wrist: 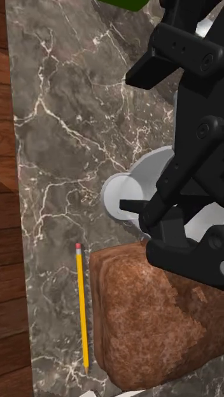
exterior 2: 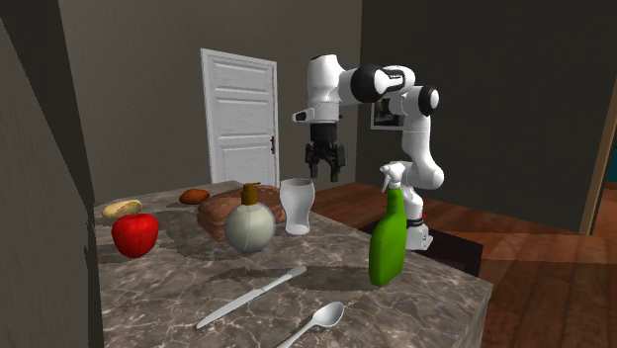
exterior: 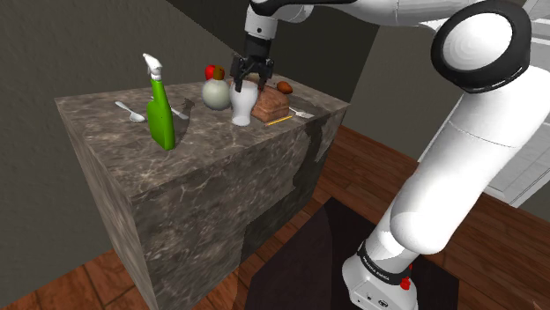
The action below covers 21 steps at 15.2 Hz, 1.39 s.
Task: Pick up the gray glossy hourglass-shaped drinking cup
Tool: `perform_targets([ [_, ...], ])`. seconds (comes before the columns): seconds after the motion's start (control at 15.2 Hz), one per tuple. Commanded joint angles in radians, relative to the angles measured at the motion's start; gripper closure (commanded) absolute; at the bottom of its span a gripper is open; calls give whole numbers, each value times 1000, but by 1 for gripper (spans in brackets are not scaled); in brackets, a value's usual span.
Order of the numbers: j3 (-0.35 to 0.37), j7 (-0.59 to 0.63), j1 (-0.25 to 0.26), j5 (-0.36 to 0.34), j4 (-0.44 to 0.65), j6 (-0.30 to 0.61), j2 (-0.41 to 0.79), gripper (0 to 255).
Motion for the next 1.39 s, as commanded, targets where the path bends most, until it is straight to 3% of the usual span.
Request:
perform_targets([
  [0.0, -1, 0, -2, 13, 120, -24, 92, 0],
  [0.2, -2, 0, -7, 31, 301, -65, 225, 0],
  [0.26, -2, 0, -8, 32, 312, -68, 233, 0],
  [0.86, -2, -8, -6, 34, 197, 37, 223, 0],
  [0.92, -2, -8, -7, 34, 195, 38, 223, 255],
  [1.32, -1, -8, -6, 34, 194, 38, 222, 255],
])
